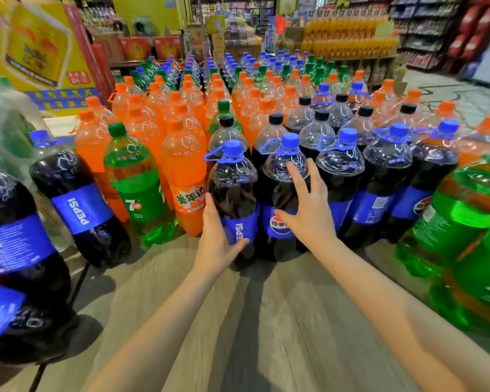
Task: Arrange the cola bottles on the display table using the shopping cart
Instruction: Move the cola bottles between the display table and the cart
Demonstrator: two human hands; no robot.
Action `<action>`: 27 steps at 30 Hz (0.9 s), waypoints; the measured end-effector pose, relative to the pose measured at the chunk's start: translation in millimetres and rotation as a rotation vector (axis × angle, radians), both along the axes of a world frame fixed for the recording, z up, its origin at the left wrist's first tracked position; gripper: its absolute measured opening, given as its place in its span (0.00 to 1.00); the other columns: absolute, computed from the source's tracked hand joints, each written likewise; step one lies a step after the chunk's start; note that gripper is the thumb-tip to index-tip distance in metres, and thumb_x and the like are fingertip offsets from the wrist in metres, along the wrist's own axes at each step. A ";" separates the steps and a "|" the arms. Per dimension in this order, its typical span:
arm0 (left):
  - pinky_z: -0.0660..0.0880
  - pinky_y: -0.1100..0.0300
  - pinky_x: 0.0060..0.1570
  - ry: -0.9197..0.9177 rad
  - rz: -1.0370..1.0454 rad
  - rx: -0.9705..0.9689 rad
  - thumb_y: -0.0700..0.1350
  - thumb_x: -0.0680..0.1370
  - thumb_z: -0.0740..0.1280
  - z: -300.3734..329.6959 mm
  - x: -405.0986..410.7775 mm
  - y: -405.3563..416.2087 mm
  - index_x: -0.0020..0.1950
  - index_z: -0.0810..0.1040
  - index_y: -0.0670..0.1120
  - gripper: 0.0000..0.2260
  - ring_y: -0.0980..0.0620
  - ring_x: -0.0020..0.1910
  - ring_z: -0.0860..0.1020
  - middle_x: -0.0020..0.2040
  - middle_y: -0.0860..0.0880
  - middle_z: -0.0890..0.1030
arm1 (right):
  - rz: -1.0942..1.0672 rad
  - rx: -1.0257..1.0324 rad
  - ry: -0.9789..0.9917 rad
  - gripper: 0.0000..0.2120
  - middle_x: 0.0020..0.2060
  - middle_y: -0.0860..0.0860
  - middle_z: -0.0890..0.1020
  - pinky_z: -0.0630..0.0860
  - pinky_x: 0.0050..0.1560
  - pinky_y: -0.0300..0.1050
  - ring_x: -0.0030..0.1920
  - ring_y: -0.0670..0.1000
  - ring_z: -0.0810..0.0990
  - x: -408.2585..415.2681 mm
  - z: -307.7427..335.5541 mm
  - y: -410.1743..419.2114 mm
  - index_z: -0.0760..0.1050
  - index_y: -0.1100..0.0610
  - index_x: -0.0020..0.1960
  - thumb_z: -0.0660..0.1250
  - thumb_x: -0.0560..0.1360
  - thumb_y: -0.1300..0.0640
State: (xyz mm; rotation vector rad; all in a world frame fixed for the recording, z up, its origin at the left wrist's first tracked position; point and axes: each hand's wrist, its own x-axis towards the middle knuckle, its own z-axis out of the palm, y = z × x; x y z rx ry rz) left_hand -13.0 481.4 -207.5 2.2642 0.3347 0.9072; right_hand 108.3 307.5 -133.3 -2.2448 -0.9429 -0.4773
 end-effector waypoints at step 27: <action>0.66 0.37 0.67 0.336 0.066 0.469 0.58 0.77 0.65 -3.4 -26.5 -71.1 0.75 0.67 0.40 0.32 0.39 0.75 0.63 0.77 0.38 0.63 | 0.005 -0.446 -0.018 0.33 0.77 0.55 0.55 0.51 0.74 0.57 0.76 0.59 0.54 -28.8 -62.2 -82.0 0.57 0.49 0.77 0.64 0.76 0.42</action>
